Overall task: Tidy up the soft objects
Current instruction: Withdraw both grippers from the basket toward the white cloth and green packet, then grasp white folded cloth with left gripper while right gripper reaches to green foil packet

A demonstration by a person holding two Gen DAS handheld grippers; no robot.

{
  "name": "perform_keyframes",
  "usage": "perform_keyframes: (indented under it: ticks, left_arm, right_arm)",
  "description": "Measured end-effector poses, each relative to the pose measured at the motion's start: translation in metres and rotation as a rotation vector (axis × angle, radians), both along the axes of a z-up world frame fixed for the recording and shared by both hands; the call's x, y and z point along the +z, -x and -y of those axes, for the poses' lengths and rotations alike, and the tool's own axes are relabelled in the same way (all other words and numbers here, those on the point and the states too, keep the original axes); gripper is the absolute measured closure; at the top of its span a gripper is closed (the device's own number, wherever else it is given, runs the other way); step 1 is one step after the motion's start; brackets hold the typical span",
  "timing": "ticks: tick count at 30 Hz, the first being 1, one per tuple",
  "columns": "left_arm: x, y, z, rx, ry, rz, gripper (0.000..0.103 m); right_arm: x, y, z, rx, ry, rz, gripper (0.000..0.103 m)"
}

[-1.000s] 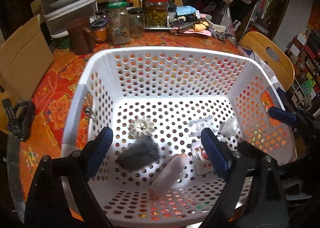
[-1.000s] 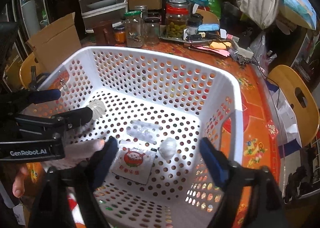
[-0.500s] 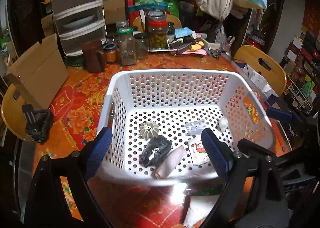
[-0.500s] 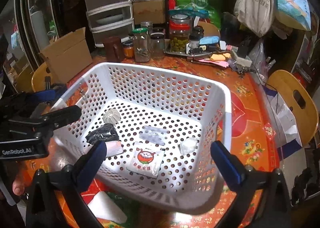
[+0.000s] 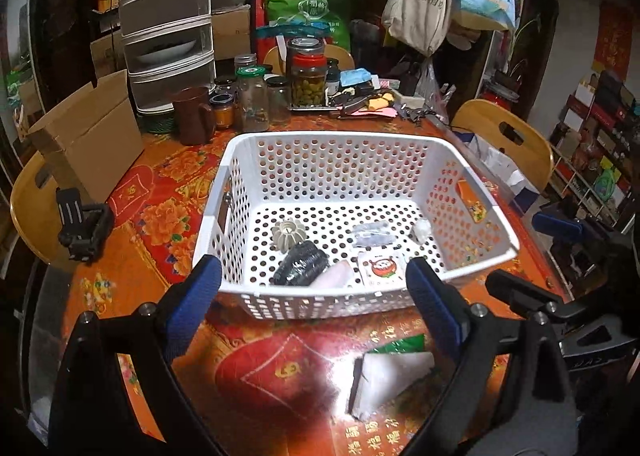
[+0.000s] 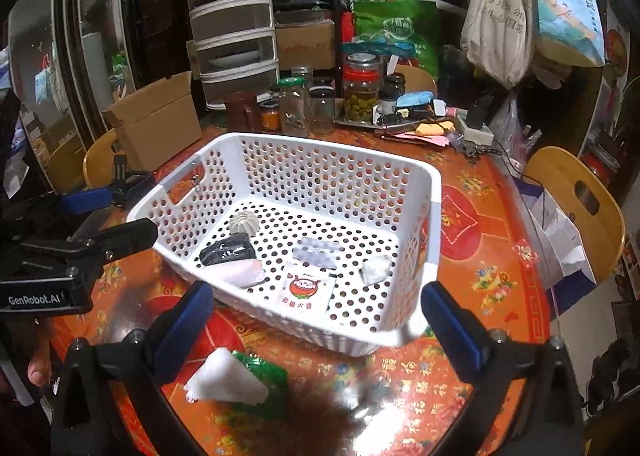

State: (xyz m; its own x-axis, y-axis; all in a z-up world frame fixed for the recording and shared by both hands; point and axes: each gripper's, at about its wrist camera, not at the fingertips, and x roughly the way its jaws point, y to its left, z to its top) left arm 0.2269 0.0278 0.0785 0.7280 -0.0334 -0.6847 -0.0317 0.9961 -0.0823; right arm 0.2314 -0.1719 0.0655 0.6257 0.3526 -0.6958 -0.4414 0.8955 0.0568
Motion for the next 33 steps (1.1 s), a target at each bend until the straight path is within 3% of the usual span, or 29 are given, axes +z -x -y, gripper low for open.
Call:
perform_keyframes:
  ticks: [6, 12, 19, 33]
  left_arm:
    - [-0.011, 0.04, -0.002, 0.022, -0.013, 0.04, 0.007]
    - [-0.066, 0.069, 0.014, 0.001, 0.007, 0.006, 0.002]
    - [-0.124, 0.063, 0.048, -0.07, -0.007, -0.097, 0.002]
    - [-0.164, 0.047, 0.066, -0.083, -0.021, -0.145, 0.004]
  right_arm:
    - [-0.004, 0.029, 0.011, 0.003, -0.026, 0.017, 0.0]
    - [-0.034, 0.052, 0.027, -0.025, -0.053, 0.004, 0.0]
    - [-0.077, 0.053, 0.04, -0.084, -0.04, -0.054, 0.0]
    - [-0.106, 0.051, 0.052, -0.129, -0.089, -0.096, 0.0]
